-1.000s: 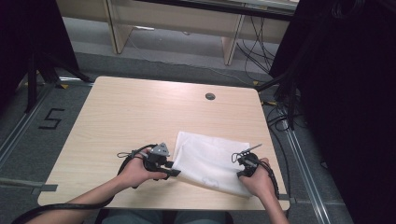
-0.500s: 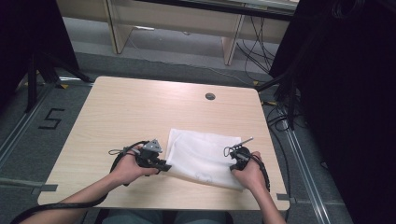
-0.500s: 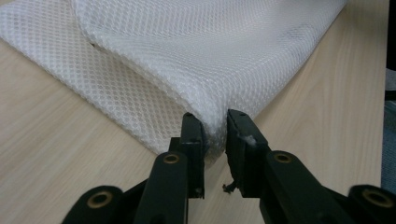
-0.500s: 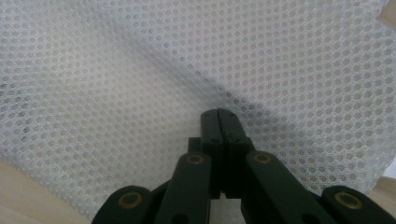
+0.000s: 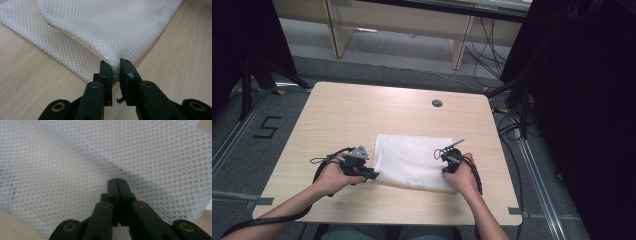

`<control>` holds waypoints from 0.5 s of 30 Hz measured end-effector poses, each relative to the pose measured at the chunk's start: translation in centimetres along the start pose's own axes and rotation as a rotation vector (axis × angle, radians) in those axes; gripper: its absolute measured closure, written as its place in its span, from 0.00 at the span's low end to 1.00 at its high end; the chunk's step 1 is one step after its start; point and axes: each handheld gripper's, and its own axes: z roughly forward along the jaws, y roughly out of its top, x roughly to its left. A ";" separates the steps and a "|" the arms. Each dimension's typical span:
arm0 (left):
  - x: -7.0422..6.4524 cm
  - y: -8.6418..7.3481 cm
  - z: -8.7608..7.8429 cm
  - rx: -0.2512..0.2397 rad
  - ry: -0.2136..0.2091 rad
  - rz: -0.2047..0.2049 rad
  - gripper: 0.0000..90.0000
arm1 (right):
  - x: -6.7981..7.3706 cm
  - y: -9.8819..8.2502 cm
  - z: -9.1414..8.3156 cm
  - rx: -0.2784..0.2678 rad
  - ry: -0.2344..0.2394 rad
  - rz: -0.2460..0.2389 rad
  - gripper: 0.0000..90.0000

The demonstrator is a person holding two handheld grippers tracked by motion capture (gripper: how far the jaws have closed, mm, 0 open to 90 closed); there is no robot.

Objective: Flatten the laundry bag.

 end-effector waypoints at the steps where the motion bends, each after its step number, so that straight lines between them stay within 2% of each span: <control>1: 0.1 -0.2 -0.1 0.002 0.004 -0.015 0.89 | 0.2 0.1 0.2 0.003 0.008 0.009 1.00; 3: 0.5 -0.5 -0.5 0.011 0.008 -0.006 0.90 | 0.4 0.5 0.3 -0.007 0.001 -0.018 1.00; 4: 0.5 -0.6 -0.6 0.008 0.008 -0.014 0.90 | 0.7 0.8 0.4 -0.011 0.010 -0.007 1.00; 5: 0.6 -0.7 -0.6 0.007 0.011 -0.018 0.90 | 1.1 0.9 0.3 0.013 0.009 0.022 1.00; 6: 0.7 -0.9 -0.7 0.009 0.015 -0.028 0.90 | 1.1 1.1 0.4 -0.004 0.010 -0.014 1.00; 7: 0.9 -0.9 -0.9 0.017 0.018 -0.016 0.90 | 1.3 1.4 0.6 -0.009 0.006 -0.021 1.00; 8: 1.0 -1.0 -0.9 0.011 0.028 -0.023 0.90 | 1.4 1.5 0.8 -0.018 0.003 -0.044 1.00; 9: 1.1 -1.1 -1.0 0.013 0.031 -0.025 0.90 | 1.6 1.6 0.8 -0.018 0.008 -0.032 1.00; 10: 1.3 -1.2 -1.2 0.031 0.036 -0.003 0.90 | 1.6 1.6 0.8 -0.018 0.008 -0.032 1.00; 11: 1.4 -1.2 -1.2 0.017 0.041 -0.014 0.90 | 1.8 1.8 0.8 -0.010 0.011 -0.027 1.00; 12: 1.5 -1.3 -1.2 0.023 0.051 -0.023 0.90 | 2.4 2.2 0.9 0.003 0.008 0.002 1.00; 13: 1.7 -1.4 -1.3 0.031 0.062 -0.016 0.90 | 2.4 2.2 0.9 0.003 0.008 0.002 1.00; 14: 1.8 -1.4 -1.3 0.030 0.059 -0.030 0.90 | 2.2 2.3 1.0 -0.010 0.009 -0.031 1.00; 15: 2.0 -1.5 -1.4 0.034 0.066 -0.027 0.90 | 2.2 2.5 1.2 -0.018 0.007 -0.049 1.00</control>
